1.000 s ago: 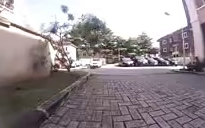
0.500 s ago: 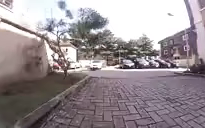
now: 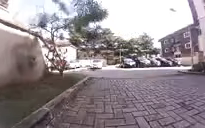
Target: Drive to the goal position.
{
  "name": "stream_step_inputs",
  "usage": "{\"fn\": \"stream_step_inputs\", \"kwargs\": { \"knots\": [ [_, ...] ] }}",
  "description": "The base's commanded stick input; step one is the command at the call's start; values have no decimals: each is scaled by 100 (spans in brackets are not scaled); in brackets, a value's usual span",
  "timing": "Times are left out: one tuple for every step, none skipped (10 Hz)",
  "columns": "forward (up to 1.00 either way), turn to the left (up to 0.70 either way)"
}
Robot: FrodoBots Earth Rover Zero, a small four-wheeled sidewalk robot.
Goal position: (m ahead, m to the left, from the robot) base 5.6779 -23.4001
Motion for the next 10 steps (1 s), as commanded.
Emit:
{"fn": "stream_step_inputs", "kwargs": {
  "knots": [
    [69,3],
    [69,3],
    [69,3],
    [69,3],
    [69,3],
    [69,3],
    [69,3],
    [69,3],
    [69,3],
    [69,3]
  ]
}}
